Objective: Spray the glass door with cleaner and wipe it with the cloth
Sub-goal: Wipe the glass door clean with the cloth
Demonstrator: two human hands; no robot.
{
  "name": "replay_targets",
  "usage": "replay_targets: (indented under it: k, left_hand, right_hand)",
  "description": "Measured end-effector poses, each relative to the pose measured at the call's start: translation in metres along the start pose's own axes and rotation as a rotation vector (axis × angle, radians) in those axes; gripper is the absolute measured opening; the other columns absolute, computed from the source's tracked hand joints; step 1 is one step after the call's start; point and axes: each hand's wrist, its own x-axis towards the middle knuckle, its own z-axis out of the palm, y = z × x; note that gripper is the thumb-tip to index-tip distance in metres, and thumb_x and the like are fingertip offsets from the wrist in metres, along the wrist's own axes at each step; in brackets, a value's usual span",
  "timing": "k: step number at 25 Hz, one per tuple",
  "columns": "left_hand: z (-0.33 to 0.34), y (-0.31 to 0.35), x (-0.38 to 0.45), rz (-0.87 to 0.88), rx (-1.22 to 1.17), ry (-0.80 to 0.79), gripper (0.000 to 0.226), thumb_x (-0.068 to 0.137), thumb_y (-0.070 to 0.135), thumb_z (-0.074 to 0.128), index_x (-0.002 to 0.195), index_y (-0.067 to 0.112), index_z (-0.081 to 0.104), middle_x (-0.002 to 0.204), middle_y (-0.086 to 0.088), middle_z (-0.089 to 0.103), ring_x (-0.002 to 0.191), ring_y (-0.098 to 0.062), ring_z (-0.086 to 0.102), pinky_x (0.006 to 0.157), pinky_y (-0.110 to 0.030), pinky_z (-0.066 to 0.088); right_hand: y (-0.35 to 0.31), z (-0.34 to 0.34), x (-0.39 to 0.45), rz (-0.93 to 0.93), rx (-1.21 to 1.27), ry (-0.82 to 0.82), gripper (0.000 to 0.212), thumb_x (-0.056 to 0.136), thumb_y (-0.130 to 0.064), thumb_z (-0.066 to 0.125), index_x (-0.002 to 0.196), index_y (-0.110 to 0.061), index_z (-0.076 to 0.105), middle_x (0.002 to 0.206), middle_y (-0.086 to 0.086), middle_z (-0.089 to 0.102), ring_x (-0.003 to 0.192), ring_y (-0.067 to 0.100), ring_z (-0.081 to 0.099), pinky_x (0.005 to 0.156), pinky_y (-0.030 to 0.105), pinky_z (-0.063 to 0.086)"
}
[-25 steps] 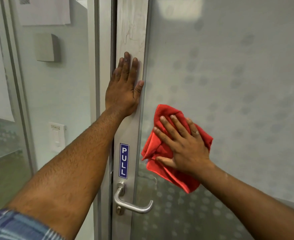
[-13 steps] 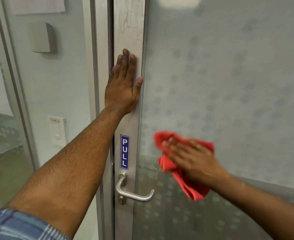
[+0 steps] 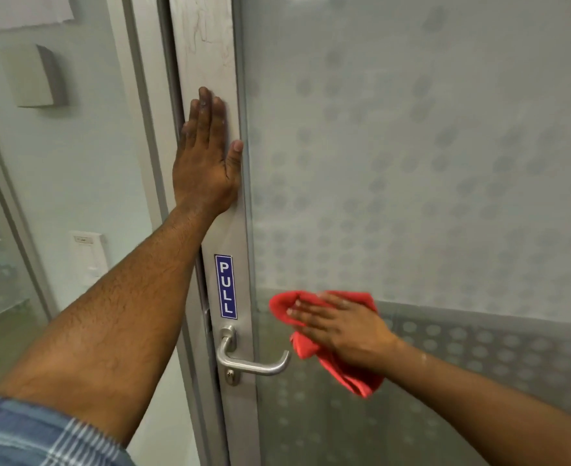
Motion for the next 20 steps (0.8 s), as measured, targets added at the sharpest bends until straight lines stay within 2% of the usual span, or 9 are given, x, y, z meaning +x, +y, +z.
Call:
replay_targets:
  k: [2,5,7,10,12,14,17,18,20]
  left_hand:
    - [0.001,-0.001,-0.003,0.001,0.002,-0.003,0.066,0.106,0.044,0.02,0.157,0.006,0.006,0.165,-0.018,0.003,0.152,-0.021,-0.004,0.125,-0.039,0.005]
    - [0.003,0.004,-0.01,-0.01,0.016,0.021,0.07,0.105,0.048,0.025,0.156,0.004,0.008,0.164,-0.021,0.005,0.15,-0.02,-0.005,0.125,-0.042,0.006]
    - [0.005,0.011,-0.013,-0.008,0.015,0.025,0.073,0.104,0.05,0.027,0.155,0.0,0.012,0.163,-0.026,0.008,0.149,-0.022,-0.004,0.124,-0.045,0.008]
    - [0.007,0.022,-0.022,-0.029,-0.001,0.023,0.076,0.104,0.053,0.025,0.154,-0.003,0.014,0.161,-0.029,0.008,0.148,-0.022,-0.004,0.123,-0.046,0.009]
    - [0.01,0.031,-0.034,-0.05,-0.008,0.003,0.077,0.103,0.055,0.025,0.155,-0.001,0.011,0.163,-0.026,0.006,0.149,-0.021,-0.006,0.124,-0.045,0.009]
    - [0.014,0.039,-0.049,-0.056,-0.019,-0.017,0.08,0.102,0.056,0.027,0.155,0.0,0.007,0.164,-0.024,0.004,0.149,-0.021,-0.008,0.124,-0.045,0.007]
    - [0.024,0.056,-0.061,-0.072,-0.005,0.01,0.082,0.101,0.057,0.028,0.155,-0.001,0.009,0.163,-0.025,0.007,0.151,-0.025,-0.005,0.124,-0.045,0.005]
    - [0.027,0.065,-0.061,-0.073,0.003,0.009,0.082,0.1,0.058,0.027,0.155,-0.001,0.01,0.163,-0.024,0.008,0.152,-0.027,-0.002,0.124,-0.045,0.005]
    - [0.031,0.084,-0.059,-0.07,-0.002,0.008,0.082,0.099,0.059,0.027,0.156,0.001,0.013,0.163,-0.023,0.009,0.153,-0.033,0.005,0.124,-0.044,0.008]
  right_hand:
    - [0.034,-0.02,-0.006,0.228,-0.022,0.154,0.053,0.09,-0.017,0.042,0.143,-0.02,0.048,0.152,-0.001,0.04,0.141,0.017,0.037,0.113,0.035,0.02]
    - [0.057,-0.045,0.026,0.587,-0.066,0.38,0.053,0.091,-0.024,0.041,0.143,-0.023,0.048,0.155,-0.001,0.036,0.144,0.015,0.031,0.113,0.038,0.023]
    - [0.037,-0.039,0.042,0.553,-0.038,0.342,0.054,0.09,-0.027,0.045,0.144,-0.023,0.047,0.156,-0.001,0.034,0.145,0.016,0.029,0.116,0.039,0.019]
    - [0.011,-0.004,0.007,0.196,-0.051,0.099,0.056,0.09,-0.018,0.046,0.146,-0.019,0.042,0.157,0.002,0.031,0.146,0.017,0.027,0.119,0.038,0.01]
    - [0.015,0.003,-0.037,0.092,-0.059,0.03,0.055,0.092,-0.018,0.046,0.147,-0.02,0.041,0.158,0.0,0.027,0.146,0.015,0.023,0.12,0.035,0.007]
    - [0.035,-0.006,-0.065,0.235,-0.08,0.114,0.059,0.088,-0.017,0.049,0.147,-0.022,0.042,0.157,-0.002,0.028,0.146,0.014,0.024,0.117,0.035,0.017]
    - [0.074,-0.043,-0.049,0.657,-0.108,0.362,0.064,0.079,-0.024,0.054,0.143,-0.022,0.048,0.155,0.0,0.032,0.145,0.017,0.029,0.112,0.041,0.024]
    - [0.078,-0.049,-0.036,0.717,-0.077,0.402,0.064,0.079,-0.027,0.054,0.143,-0.022,0.048,0.155,0.0,0.032,0.145,0.018,0.029,0.113,0.042,0.021]
    - [0.064,-0.04,-0.021,0.613,-0.058,0.358,0.063,0.083,-0.03,0.054,0.145,-0.022,0.046,0.156,0.001,0.029,0.146,0.017,0.025,0.117,0.04,0.013]
